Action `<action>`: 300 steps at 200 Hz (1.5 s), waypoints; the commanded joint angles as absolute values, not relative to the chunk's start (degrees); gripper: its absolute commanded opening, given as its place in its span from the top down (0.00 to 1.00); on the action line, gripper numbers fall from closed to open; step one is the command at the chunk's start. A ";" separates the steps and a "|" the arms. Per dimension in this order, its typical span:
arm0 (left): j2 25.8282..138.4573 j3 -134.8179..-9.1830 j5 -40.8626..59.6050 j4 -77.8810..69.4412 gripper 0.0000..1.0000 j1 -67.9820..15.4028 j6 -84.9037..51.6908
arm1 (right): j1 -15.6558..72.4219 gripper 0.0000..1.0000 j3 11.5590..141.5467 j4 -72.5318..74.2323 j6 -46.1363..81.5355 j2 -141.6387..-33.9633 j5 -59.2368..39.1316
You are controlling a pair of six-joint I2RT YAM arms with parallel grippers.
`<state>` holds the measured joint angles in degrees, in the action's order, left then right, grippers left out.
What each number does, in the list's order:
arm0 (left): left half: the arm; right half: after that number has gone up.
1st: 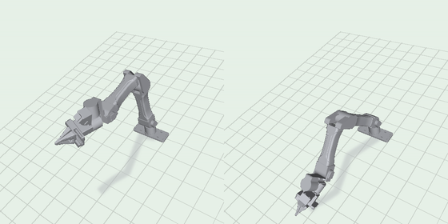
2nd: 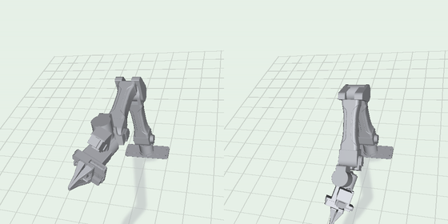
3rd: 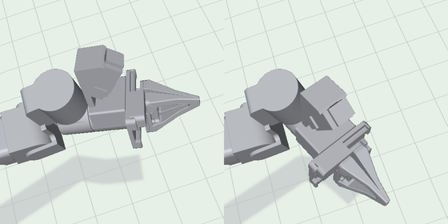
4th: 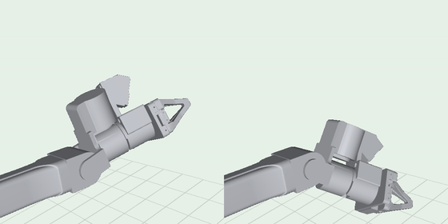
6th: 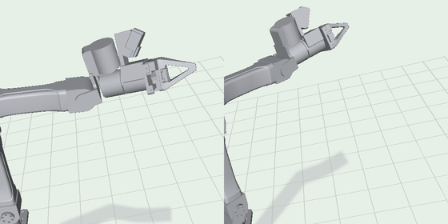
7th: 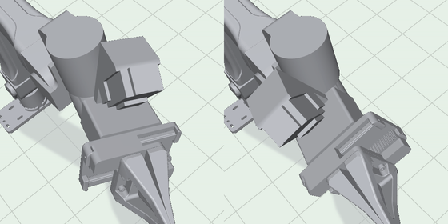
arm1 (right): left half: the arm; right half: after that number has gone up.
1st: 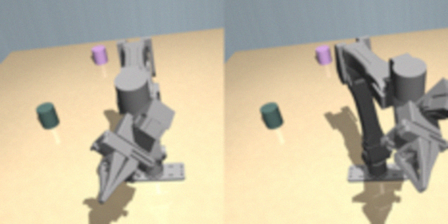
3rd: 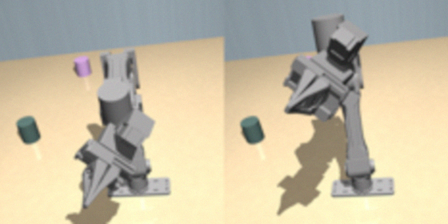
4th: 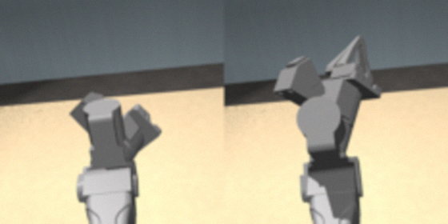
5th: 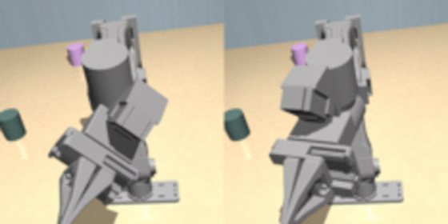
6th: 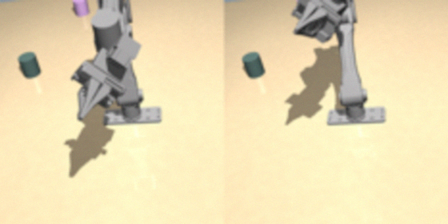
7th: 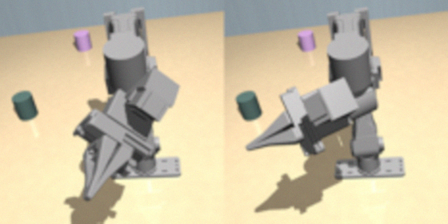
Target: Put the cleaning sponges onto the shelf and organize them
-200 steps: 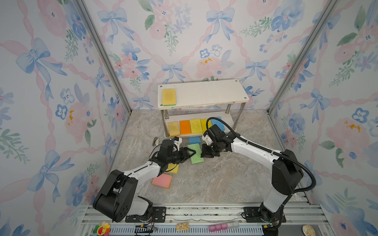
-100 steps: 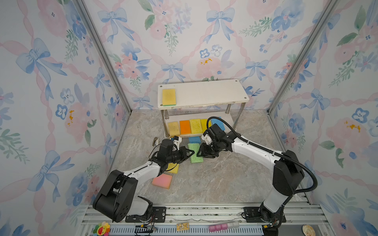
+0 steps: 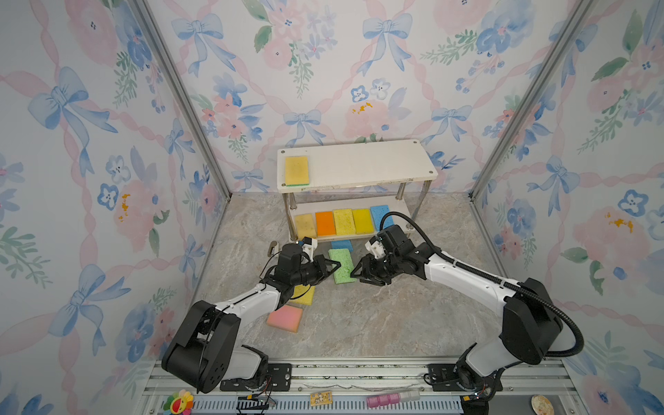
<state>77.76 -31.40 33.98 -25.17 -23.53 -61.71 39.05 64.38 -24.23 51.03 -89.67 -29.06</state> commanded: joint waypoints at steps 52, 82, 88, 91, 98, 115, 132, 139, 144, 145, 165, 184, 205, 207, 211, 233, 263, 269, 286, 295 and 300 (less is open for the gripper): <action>75.77 -31.05 35.23 -27.42 0.98 -22.59 -62.90 | 39.55 0.58 63.03 -16.76 55.98 -90.35 -31.56; 75.23 -30.64 35.31 -27.54 0.98 -21.92 -63.15 | 39.53 0.59 61.74 -14.95 57.41 -90.15 -32.27; 75.08 -30.63 35.29 -27.59 0.98 -21.72 -63.19 | 39.53 0.59 61.38 -14.50 57.66 -90.02 -32.33; 75.11 -30.64 35.40 -27.59 0.98 -21.61 -63.19 | 39.50 0.59 61.19 -14.31 57.87 -90.00 -32.43; 74.98 -30.52 35.45 -27.66 0.98 -21.43 -63.28 | 39.55 0.59 60.87 -13.89 58.14 -89.91 -32.33; 75.03 -30.59 35.69 -27.77 0.98 -21.08 -63.37 | 39.55 0.57 60.35 -13.42 58.61 -89.91 -32.47; 75.06 -30.68 35.85 -27.82 0.98 -20.90 -63.46 | 39.66 0.57 60.20 -13.06 58.88 -89.91 -32.35; 75.00 -30.68 35.86 -27.85 0.98 -20.87 -63.46 | 39.73 0.56 60.21 -13.01 58.89 -89.91 -32.37; 74.99 -30.68 35.87 -27.86 0.98 -20.75 -63.46 | 39.79 0.56 60.20 -12.97 58.89 -89.91 -32.32; 74.98 -30.68 35.91 -27.86 0.98 -20.79 -63.46 | 39.80 0.56 60.16 -12.99 58.89 -89.91 -32.33; 74.91 -30.48 36.04 -27.87 0.99 -20.80 -63.54 | 39.94 0.57 60.20 -12.38 59.18 -89.98 -32.17; 74.58 -30.20 36.04 -28.07 0.99 -20.83 -63.71 | 40.25 0.57 60.49 -11.28 59.74 -90.48 -32.22; 74.61 -30.16 36.23 -28.10 0.98 -20.75 -63.81 | 41.02 0.60 60.95 -10.43 60.33 -91.14 -32.05; 74.55 -30.15 36.26 -28.12 0.99 -20.74 -63.81 | 41.10 0.60 60.98 -10.39 60.30 -91.14 -32.10; 74.61 -30.15 36.21 -28.10 0.99 -20.73 -63.81 | 41.21 0.60 60.98 -10.39 60.29 -91.22 -32.02; 74.38 -30.06 36.29 -28.20 0.99 -20.74 -63.83 | 41.19 0.66 61.15 -10.68 60.21 -90.96 -31.74; 74.02 -29.65 36.12 -28.13 0.99 -20.59 -63.85 | 41.02 0.75 60.98 -10.77 60.17 -90.61 -31.46; 73.95 -29.55 36.07 -28.16 0.99 -20.56 -63.98 | 41.01 0.77 60.94 -10.77 60.12 -90.62 -31.54; 73.98 -29.57 36.12 -28.17 0.99 -20.41 -63.98 | 41.03 0.81 60.97 -10.78 60.01 -90.62 -31.33; 73.96 -29.56 36.15 -28.18 0.99 -20.40 -63.98 | 41.00 0.82 60.93 -10.76 59.99 -90.53 -31.38; 74.00 -29.54 36.13 -28.21 0.99 -20.48 -63.98 | 41.01 0.84 60.98 -10.73 59.96 -90.53 -31.38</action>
<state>75.16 -30.33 35.22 -27.18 -20.56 -63.64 40.56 60.93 -11.77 60.14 -90.26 -31.22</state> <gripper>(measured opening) 0.060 0.182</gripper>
